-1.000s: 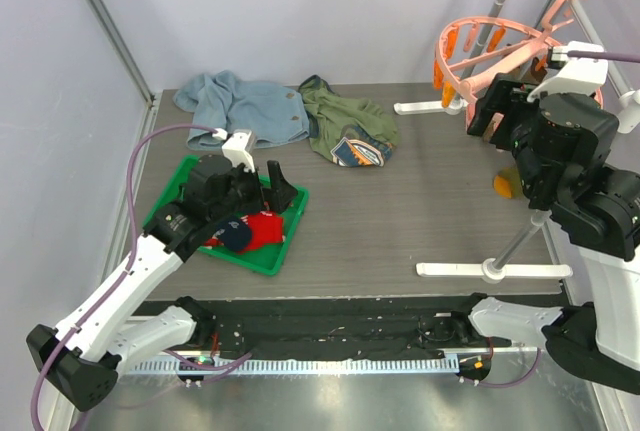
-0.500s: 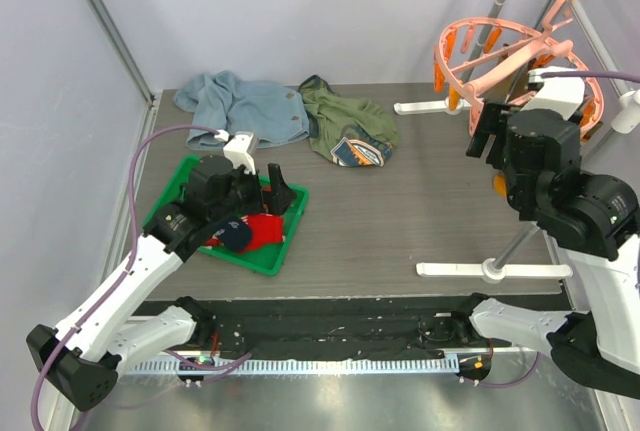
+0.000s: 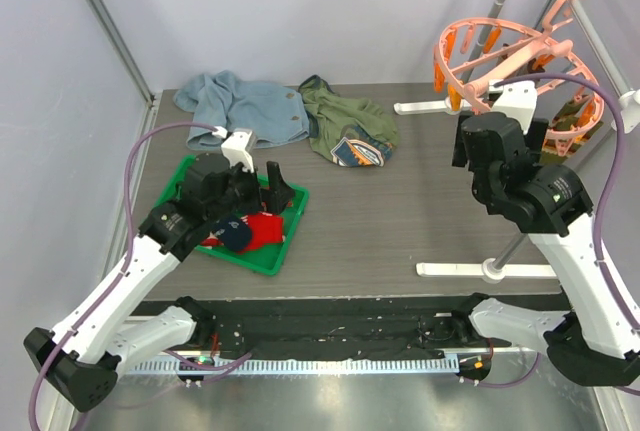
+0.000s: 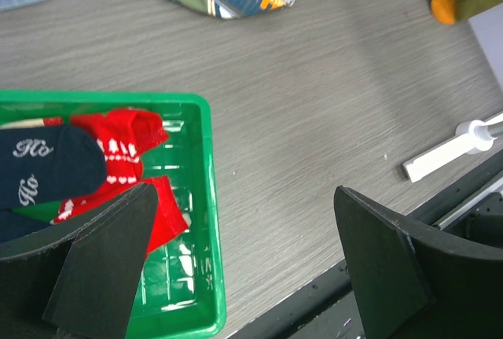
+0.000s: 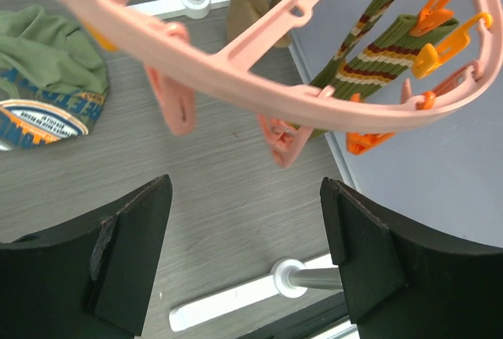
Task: Remove the socks clipped to the hanger
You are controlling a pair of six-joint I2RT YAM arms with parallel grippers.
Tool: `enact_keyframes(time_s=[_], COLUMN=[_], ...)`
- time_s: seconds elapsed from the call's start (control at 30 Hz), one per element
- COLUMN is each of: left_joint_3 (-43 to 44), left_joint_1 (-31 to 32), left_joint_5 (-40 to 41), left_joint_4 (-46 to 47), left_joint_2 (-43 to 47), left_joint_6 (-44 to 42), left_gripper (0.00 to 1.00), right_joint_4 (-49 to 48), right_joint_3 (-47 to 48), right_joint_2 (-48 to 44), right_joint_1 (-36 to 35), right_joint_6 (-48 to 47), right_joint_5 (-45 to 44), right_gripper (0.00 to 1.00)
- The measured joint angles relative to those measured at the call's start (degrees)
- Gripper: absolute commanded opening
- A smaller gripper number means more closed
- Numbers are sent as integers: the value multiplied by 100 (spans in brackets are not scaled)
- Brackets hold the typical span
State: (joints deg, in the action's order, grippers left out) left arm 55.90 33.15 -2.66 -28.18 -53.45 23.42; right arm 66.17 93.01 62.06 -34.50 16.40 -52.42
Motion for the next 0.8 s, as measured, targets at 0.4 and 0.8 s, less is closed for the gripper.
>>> enact_keyframes(time_s=[0.4, 0.8], left_joint_3=[111, 271], left_joint_1=[0, 0], left_joint_5=[-44, -138], left_joint_4=[90, 76], left_joint_2=[7, -221], left_joint_6=[-37, -136], left_gripper=[100, 100], right_joint_4=[-732, -1370], right_joint_3=[-494, -356], right_joint_2=[-20, 426], right_joint_1=[1257, 1290], right_joint_6=[-417, -767], right_joint_5=[745, 1582], right_gripper=[84, 80])
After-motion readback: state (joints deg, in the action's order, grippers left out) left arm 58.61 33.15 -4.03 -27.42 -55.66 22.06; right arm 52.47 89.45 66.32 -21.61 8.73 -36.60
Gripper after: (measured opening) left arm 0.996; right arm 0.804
